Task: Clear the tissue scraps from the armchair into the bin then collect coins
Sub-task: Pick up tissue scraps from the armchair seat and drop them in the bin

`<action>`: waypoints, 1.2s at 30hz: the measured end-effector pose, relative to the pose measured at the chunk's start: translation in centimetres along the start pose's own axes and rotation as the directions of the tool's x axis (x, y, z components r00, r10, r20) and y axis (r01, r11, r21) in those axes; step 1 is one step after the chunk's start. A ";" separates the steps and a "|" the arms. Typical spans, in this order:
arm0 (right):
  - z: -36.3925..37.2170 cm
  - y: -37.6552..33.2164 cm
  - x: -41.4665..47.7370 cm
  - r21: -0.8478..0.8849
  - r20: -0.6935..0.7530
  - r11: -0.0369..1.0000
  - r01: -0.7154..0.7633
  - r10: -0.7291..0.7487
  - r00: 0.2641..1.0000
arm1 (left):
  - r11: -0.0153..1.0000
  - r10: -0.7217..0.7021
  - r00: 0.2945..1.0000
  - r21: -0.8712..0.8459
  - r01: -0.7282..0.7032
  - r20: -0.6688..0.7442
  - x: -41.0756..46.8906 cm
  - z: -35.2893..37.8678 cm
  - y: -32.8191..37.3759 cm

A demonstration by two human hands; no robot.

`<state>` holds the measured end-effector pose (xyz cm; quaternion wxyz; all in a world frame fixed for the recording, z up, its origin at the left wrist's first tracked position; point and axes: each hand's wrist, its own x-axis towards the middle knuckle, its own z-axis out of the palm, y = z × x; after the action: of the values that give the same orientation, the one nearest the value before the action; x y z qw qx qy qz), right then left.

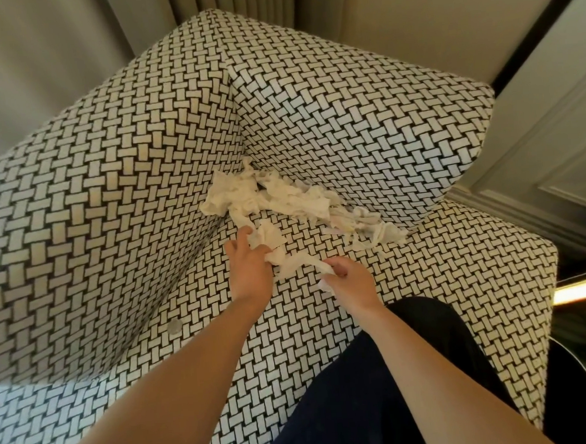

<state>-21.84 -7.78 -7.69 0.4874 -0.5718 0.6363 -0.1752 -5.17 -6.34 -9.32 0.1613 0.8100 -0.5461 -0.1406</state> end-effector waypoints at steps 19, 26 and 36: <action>-0.1 0.1 -0.2 0.072 0.027 0.994 -0.084 0.082 0.996 | 0.989 0.027 0.973 0.136 -0.059 0.229 0.5 -0.8 -0.5; 0.2 -0.3 -1.2 -0.037 0.227 0.999 0.037 -0.028 0.974 | 0.951 -0.131 0.973 -0.255 0.177 0.188 -2.7 0.6 0.0; 0.4 -0.4 -1.7 -0.063 0.209 0.981 0.186 -0.169 0.963 | 0.720 -0.249 0.932 -0.592 0.361 0.265 -6.3 1.5 2.6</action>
<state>-21.53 -6.23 -6.83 0.5082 -0.6608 0.5362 -0.1327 -10.24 -1.57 -9.28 0.3519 0.7723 -0.3371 -0.4075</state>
